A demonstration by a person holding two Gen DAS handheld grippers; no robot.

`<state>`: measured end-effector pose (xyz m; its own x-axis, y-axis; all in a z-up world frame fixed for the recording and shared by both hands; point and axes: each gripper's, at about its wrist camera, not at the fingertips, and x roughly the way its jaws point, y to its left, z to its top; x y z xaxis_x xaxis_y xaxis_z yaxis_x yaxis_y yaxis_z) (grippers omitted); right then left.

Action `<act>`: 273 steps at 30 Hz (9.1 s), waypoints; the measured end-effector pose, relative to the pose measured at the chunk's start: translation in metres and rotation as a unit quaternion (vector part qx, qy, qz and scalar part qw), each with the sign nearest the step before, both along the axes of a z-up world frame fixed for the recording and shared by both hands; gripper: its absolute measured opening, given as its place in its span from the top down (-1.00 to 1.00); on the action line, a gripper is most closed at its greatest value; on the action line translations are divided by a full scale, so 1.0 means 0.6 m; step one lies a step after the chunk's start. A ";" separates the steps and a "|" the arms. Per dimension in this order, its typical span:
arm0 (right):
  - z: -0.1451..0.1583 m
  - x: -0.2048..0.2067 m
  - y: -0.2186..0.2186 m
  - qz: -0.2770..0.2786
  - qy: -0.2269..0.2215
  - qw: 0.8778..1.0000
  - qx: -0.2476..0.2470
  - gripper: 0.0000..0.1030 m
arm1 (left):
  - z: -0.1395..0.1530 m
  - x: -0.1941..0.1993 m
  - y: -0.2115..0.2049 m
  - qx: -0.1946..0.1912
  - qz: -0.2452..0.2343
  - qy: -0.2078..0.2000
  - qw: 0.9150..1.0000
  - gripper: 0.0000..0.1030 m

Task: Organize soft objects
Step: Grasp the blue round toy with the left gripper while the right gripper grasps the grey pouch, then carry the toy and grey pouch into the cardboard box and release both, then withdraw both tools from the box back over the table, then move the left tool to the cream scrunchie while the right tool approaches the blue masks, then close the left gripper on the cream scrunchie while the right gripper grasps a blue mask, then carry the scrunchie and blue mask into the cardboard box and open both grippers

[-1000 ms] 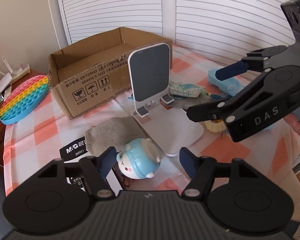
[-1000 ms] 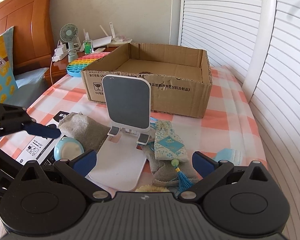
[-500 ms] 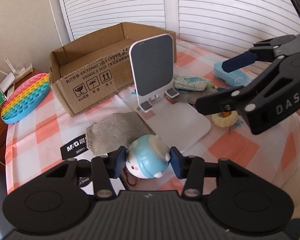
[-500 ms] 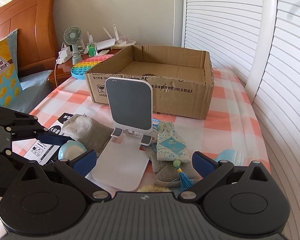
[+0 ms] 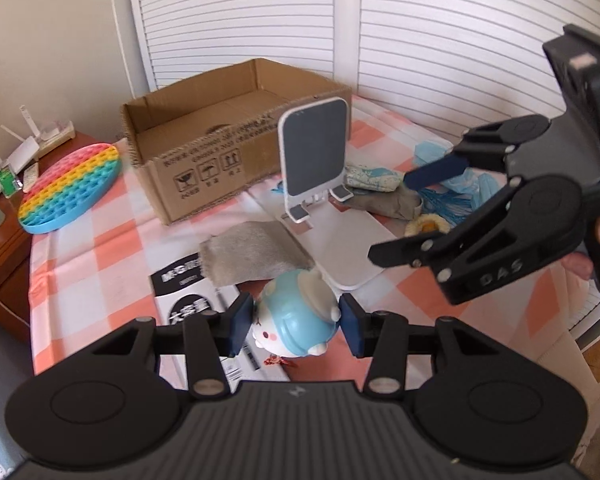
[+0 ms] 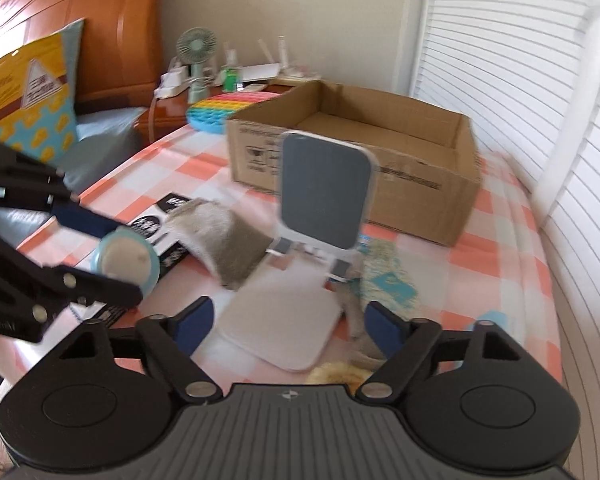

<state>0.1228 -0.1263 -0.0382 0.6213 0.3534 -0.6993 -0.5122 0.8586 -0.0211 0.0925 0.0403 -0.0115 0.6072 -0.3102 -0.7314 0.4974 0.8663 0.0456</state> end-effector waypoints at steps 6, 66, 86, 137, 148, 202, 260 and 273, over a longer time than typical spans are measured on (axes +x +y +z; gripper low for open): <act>0.000 -0.003 0.056 0.054 -0.013 0.998 -0.020 -0.46 | 0.014 -0.009 0.026 -0.013 0.007 -0.004 1.000 0.11; 0.042 -0.015 -0.008 0.044 -0.017 0.997 -0.067 0.36 | 0.031 0.020 0.002 -0.022 0.000 0.011 1.000 0.11; 0.112 0.110 -0.084 -0.005 -0.060 0.997 -0.048 0.36 | 0.086 0.178 -0.009 0.016 0.047 -0.015 0.999 0.11; 0.152 0.209 -0.066 -0.120 -0.028 0.992 0.013 -1.00 | 0.122 0.113 0.033 -0.053 0.109 -0.068 0.990 -0.98; 0.073 0.037 -0.121 -0.185 -0.009 0.983 0.000 -1.00 | 0.080 -0.009 -0.011 -0.062 0.117 -0.084 0.988 -0.99; -0.065 -0.119 -0.207 -0.169 0.018 0.985 0.022 -1.00 | -0.048 0.051 -0.228 -0.021 -0.084 0.023 0.996 -0.44; 0.013 -0.121 -0.174 -0.152 -0.006 0.988 -0.008 0.26 | -0.005 -0.016 -0.175 -0.003 -0.114 0.022 0.993 0.27; 0.043 -0.089 -0.133 -0.108 -0.018 0.994 -0.010 0.26 | 0.010 -0.011 -0.101 0.003 -0.062 0.011 0.998 0.27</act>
